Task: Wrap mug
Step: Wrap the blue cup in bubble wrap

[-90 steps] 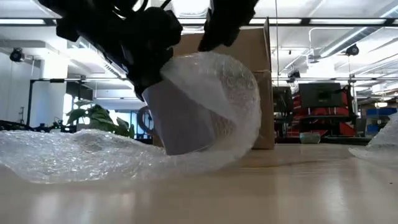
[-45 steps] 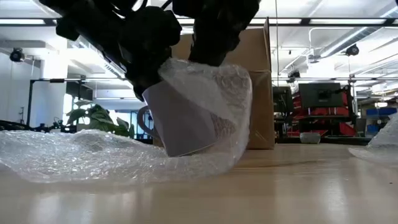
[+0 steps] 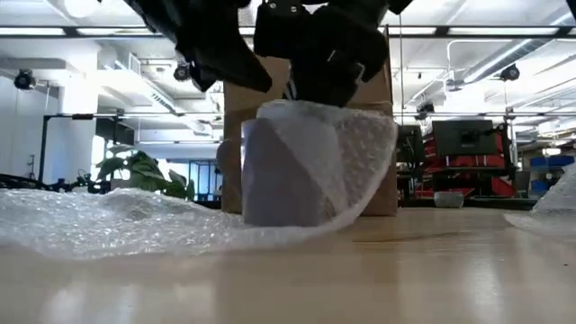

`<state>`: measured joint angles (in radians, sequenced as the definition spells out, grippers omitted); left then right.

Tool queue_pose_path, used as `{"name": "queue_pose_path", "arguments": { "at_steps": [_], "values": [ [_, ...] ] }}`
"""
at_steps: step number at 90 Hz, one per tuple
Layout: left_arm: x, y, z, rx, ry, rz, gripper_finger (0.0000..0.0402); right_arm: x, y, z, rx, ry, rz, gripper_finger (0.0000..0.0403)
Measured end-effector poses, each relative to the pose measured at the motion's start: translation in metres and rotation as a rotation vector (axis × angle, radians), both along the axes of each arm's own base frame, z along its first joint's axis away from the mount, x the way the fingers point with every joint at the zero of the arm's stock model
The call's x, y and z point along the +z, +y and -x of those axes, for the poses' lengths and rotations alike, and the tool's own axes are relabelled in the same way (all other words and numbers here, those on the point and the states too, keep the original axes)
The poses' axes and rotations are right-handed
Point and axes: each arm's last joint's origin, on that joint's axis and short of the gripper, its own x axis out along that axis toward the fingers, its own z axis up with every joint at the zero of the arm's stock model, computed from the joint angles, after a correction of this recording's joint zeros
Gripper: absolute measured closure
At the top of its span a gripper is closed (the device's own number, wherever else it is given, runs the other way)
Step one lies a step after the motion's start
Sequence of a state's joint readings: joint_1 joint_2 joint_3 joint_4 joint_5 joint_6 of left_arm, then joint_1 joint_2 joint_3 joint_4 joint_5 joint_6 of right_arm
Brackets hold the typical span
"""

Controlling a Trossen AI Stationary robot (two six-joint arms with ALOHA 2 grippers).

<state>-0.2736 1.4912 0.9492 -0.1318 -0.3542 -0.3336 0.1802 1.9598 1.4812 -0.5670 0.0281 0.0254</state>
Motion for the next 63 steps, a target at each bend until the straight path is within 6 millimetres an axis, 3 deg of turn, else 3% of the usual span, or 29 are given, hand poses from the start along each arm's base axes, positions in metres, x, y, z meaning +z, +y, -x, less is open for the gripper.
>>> {"name": "queue_pose_path", "arguments": {
  "at_steps": [11, 41, 63],
  "values": [
    [-0.012, -0.001, -0.002, -0.012, 0.04, 0.023, 0.0381, 0.0, -0.002, 0.0, -0.004, 0.0, 0.0, 0.0401],
    [-0.005, -0.011, -0.002, -0.131, 0.004, 0.16, 0.0381, -0.001, -0.01, -0.003, -0.025, -0.015, -0.004, 0.04],
    [-0.029, -0.013, -0.009, -0.151, 0.044, 0.156, 0.0381, -0.001, -0.01, -0.004, -0.026, -0.017, -0.005, 0.0401]
  ]
}}
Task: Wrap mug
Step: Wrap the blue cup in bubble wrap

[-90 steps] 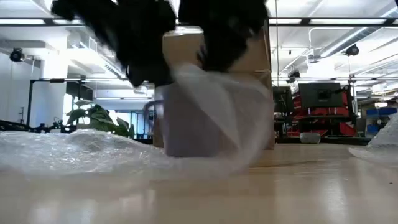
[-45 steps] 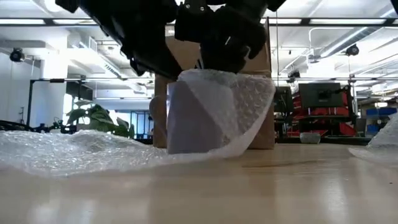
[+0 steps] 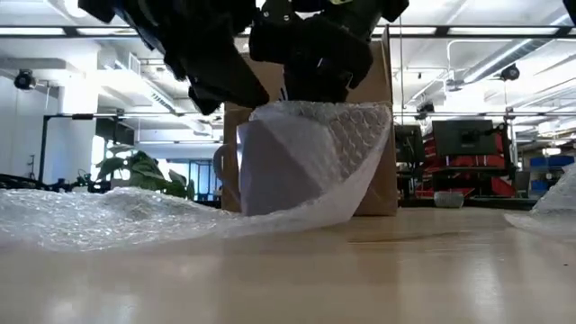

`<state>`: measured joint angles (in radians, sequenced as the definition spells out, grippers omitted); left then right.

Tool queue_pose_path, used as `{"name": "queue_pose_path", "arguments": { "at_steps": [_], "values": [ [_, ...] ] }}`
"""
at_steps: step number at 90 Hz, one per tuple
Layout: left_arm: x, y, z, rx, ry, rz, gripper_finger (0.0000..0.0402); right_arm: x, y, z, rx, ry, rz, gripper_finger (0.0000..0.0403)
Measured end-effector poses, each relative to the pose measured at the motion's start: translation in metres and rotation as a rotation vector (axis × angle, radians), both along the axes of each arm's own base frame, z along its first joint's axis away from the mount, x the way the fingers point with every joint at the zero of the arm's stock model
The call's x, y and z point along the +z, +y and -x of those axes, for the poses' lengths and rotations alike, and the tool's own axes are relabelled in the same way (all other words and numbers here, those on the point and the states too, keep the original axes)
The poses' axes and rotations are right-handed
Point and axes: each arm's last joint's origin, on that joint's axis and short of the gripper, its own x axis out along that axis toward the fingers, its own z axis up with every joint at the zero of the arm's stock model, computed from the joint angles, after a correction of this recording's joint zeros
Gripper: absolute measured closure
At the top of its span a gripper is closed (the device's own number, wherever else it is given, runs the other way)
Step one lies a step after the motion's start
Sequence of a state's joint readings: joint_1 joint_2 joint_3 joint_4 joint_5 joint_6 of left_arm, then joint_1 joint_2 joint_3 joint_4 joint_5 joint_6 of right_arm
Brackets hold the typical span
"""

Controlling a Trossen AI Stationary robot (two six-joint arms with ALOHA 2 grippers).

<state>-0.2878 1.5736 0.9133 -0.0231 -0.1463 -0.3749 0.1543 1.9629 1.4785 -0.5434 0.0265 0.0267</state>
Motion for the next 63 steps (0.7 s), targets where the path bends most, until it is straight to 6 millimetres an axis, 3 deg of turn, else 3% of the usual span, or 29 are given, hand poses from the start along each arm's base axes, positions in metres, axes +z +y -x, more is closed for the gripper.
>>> {"name": "queue_pose_path", "arguments": {
  "at_steps": [19, 50, 63],
  "values": [
    [-0.019, 0.002, -0.008, 0.109, 0.019, -0.137, 0.0381, 0.001, -0.001, 0.001, -0.029, 0.006, -0.012, 0.0401],
    [-0.018, 0.004, -0.009, 0.135, 0.006, -0.137, 0.0381, 0.027, 0.001, 0.013, -0.024, 0.036, -0.012, 0.0401],
    [-0.018, 0.003, -0.01, 0.133, 0.001, -0.127, 0.0381, 0.078, -0.005, 0.028, -0.026, -0.079, -0.022, 0.0401]
  ]
}}
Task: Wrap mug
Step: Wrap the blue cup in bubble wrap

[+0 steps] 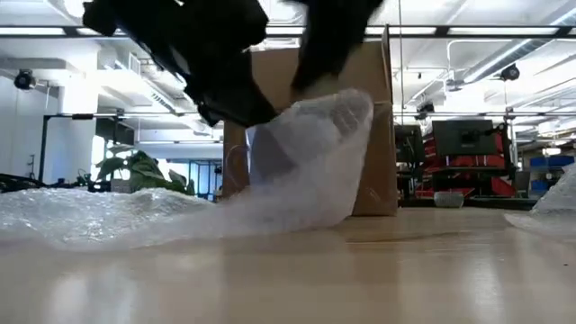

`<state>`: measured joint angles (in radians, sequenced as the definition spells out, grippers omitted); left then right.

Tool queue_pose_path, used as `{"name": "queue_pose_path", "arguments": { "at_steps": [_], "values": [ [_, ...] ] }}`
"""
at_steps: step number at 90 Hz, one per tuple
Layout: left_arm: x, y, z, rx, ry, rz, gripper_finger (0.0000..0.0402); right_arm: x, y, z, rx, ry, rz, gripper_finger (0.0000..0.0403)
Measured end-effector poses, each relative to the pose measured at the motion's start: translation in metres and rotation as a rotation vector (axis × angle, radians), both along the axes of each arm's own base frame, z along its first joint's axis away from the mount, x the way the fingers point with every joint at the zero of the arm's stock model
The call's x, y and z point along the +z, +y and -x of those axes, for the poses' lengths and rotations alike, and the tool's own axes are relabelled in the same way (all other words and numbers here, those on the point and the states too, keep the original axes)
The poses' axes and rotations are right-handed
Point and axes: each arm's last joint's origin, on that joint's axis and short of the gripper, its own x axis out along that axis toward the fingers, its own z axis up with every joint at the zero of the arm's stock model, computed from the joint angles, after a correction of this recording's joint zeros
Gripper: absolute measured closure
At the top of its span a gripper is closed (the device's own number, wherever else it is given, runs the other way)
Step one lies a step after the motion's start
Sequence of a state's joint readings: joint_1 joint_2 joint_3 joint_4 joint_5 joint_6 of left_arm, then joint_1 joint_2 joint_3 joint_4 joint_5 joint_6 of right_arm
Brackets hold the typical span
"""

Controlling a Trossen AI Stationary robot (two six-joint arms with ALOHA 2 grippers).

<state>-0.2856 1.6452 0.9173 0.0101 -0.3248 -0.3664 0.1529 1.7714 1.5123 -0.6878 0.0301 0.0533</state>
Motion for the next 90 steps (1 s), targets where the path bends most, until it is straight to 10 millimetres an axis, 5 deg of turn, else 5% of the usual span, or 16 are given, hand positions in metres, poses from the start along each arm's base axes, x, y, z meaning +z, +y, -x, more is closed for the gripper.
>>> {"name": "queue_pose_path", "arguments": {
  "at_steps": [24, 41, 63, 90],
  "values": [
    [-0.001, 0.0, -0.001, 0.003, -0.012, -0.002, 0.0381, 0.019, -0.002, 0.004, -0.009, -0.085, 0.004, 0.0401],
    [-0.001, 0.0, -0.001, 0.0, -0.017, -0.003, 0.0381, -0.028, 0.004, -0.001, 0.014, 0.06, -0.033, 0.0401],
    [-0.001, -0.001, 0.0, -0.008, -0.015, -0.001, 0.0381, -0.057, 0.012, -0.012, 0.019, 0.064, -0.035, 0.0401],
    [0.009, 0.0, 0.002, -0.014, -0.044, 0.003, 0.0381, -0.081, -0.008, -0.016, -0.03, 0.099, -0.023, 0.0401]
  ]
}}
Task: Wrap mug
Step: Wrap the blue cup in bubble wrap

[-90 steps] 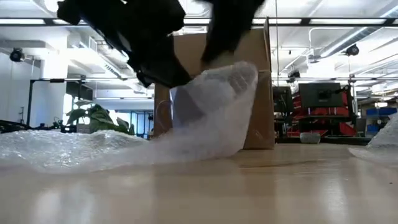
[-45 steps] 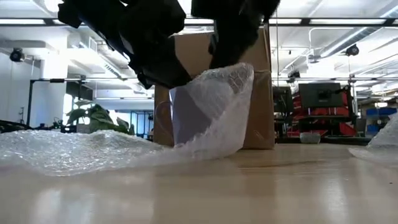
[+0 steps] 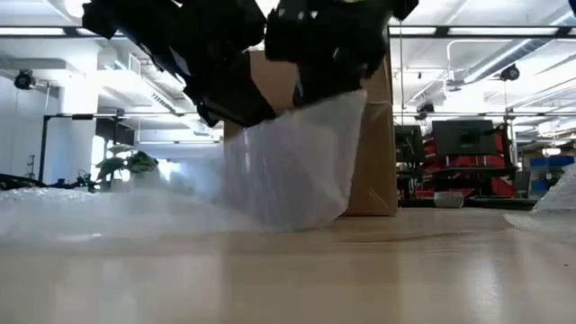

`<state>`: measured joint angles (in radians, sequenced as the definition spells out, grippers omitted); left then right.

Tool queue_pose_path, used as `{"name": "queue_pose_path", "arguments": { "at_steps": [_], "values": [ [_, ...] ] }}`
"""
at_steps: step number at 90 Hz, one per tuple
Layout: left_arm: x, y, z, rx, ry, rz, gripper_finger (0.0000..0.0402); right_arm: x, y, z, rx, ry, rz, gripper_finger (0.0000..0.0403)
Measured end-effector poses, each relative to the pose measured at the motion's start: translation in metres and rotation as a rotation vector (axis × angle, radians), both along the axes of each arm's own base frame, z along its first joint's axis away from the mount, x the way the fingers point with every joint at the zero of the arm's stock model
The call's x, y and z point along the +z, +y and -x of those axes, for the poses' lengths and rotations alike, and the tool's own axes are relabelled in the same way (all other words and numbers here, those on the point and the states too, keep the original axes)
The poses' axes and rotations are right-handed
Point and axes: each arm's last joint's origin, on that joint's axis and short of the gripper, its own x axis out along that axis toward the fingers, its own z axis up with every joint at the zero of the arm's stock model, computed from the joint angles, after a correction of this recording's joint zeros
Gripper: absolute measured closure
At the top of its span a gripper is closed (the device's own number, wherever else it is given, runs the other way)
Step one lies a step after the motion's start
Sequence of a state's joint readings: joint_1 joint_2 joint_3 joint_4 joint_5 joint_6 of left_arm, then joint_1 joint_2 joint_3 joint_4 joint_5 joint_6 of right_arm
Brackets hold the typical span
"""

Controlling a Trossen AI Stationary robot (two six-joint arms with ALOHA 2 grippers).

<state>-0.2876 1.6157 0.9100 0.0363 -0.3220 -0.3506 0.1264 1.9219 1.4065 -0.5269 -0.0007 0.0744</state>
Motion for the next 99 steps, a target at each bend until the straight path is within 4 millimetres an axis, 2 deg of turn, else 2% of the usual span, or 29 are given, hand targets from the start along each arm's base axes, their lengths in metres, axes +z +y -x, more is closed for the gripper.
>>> {"name": "queue_pose_path", "arguments": {
  "at_steps": [20, 41, 57, 82, 92, 99],
  "values": [
    [0.009, -0.002, 0.002, -0.015, -0.034, 0.019, 0.0381, -0.007, -0.016, -0.001, -0.046, -0.023, -0.007, 0.0401],
    [0.011, -0.001, 0.005, -0.024, -0.017, 0.012, 0.0381, -0.01, -0.018, -0.001, -0.046, -0.042, -0.019, 0.0401],
    [0.007, -0.001, 0.005, -0.021, 0.011, 0.009, 0.0381, 0.006, -0.008, 0.001, -0.001, -0.061, -0.052, 0.0401],
    [0.008, 0.0, 0.005, -0.012, 0.007, 0.006, 0.0381, 0.056, -0.009, 0.007, 0.022, -0.148, -0.04, 0.0401],
    [0.008, 0.0, 0.005, -0.011, 0.005, 0.006, 0.0381, 0.061, -0.014, 0.005, 0.011, -0.191, -0.003, 0.0401],
    [0.008, 0.0, 0.005, -0.01, 0.006, 0.006, 0.0381, 0.045, -0.018, 0.004, -0.001, -0.145, 0.002, 0.0401]
  ]
}}
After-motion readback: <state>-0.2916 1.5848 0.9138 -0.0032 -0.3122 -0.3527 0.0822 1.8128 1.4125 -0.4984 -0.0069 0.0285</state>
